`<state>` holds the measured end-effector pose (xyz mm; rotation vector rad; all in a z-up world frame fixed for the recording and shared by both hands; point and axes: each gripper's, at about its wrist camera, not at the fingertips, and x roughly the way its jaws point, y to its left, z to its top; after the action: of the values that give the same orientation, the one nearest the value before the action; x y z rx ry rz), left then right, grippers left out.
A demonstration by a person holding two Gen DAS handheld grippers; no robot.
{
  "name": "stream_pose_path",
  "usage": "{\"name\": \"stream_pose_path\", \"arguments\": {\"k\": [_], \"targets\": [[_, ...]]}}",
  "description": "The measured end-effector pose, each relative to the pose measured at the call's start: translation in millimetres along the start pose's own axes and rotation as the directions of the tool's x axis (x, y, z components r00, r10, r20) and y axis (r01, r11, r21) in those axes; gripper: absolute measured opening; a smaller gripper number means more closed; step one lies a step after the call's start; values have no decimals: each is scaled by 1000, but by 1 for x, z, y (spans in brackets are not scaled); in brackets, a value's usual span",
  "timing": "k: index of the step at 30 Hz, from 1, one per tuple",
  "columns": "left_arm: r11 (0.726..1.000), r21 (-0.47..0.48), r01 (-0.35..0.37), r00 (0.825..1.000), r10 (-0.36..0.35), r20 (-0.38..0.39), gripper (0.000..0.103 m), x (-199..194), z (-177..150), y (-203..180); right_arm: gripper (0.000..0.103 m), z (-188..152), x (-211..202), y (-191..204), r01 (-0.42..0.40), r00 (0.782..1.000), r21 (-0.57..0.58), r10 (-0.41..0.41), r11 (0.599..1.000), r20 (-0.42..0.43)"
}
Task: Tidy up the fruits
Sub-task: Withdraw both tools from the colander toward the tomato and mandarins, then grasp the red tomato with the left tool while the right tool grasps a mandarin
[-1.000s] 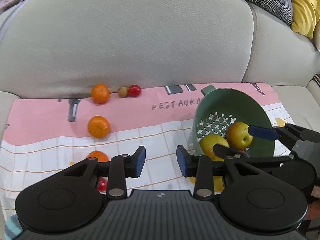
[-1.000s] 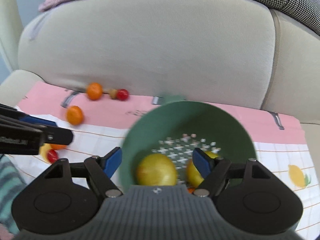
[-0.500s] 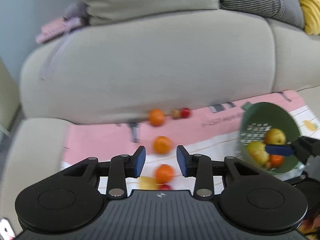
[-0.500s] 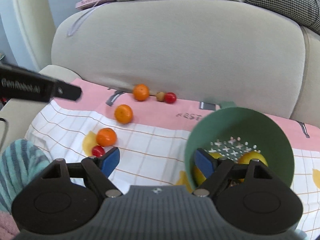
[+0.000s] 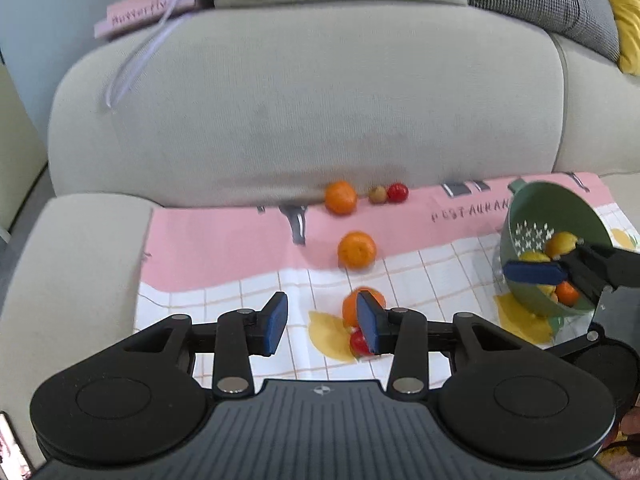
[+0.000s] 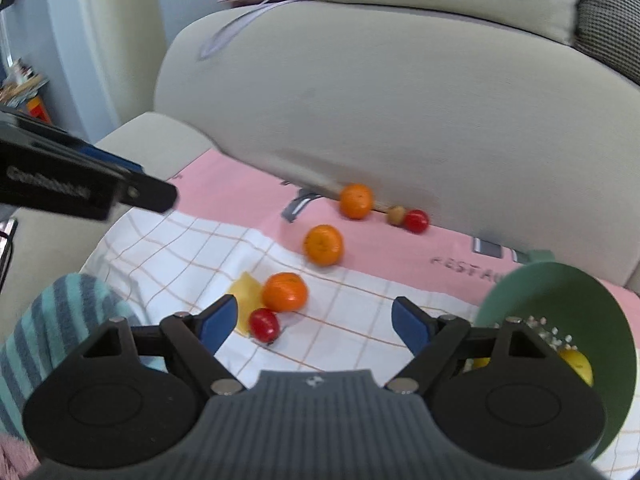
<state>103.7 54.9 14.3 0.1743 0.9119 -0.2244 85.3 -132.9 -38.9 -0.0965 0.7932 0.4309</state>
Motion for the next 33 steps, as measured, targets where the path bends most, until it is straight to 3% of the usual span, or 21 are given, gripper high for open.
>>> {"name": "stream_pose_path", "arguments": {"k": [8, 15, 22, 29, 33], "targets": [[985, -66, 159, 985, -163, -60, 47, 34, -18, 14, 78, -8, 23, 14, 31, 999, -95, -34, 995, -26], [976, -85, 199, 972, -208, -106, 47, 63, -23, 21, 63, -12, 51, 9, 15, 994, -115, -27, 993, -104], [969, -79, 234, 954, -244, -176, 47, 93, -22, 17, 47, -12, 72, 8, -9, 993, -151, -8, 989, -117], [965, -99, 243, 929, -261, -264, 47, 121, -31, 11, 40, -10, 94, -2, 12, 988, -157, -36, 988, -151], [963, -133, 234, 927, -262, -269, 47, 133, -31, 9, 39, -14, 97, -10, 17, 987, -148, -40, 989, -157]]}}
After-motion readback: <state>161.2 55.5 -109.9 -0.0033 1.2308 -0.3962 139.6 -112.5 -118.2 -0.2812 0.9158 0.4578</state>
